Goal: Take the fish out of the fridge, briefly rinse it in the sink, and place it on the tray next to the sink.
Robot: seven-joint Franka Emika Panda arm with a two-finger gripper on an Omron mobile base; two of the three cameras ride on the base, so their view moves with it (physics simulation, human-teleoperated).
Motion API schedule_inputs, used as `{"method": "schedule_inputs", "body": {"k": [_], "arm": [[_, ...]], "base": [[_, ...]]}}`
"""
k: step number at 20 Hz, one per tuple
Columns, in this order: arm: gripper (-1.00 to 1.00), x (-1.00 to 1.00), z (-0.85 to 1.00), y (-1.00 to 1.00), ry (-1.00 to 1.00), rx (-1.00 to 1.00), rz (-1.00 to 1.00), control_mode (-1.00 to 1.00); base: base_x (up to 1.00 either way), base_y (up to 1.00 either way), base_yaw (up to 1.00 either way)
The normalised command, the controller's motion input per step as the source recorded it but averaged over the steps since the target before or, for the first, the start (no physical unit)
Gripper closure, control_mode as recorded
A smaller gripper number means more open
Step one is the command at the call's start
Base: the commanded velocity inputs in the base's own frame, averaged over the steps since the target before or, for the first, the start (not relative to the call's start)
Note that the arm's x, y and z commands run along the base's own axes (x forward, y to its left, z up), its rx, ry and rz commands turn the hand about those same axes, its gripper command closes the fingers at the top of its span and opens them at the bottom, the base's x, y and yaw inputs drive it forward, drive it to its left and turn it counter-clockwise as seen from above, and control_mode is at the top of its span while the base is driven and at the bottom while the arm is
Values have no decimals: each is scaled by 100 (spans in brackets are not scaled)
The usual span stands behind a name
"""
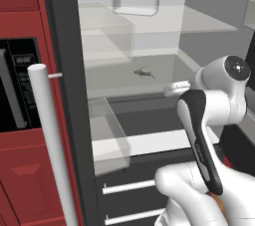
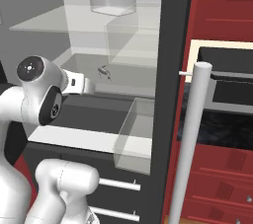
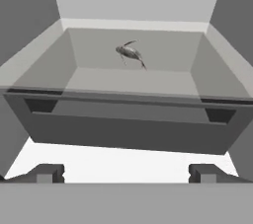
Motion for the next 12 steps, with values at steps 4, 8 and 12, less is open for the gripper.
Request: {"method": "schedule_inputs", "body": {"k": [4, 8, 12], "arm": [[-100, 4, -26, 36, 0, 14, 0, -100], [-100, 3, -13, 15, 0, 19, 0, -100], [-100, 12, 0, 2, 0, 4, 0, -100]], "base": [[0, 0, 0], [0, 0, 0], [0, 0, 0]]}}
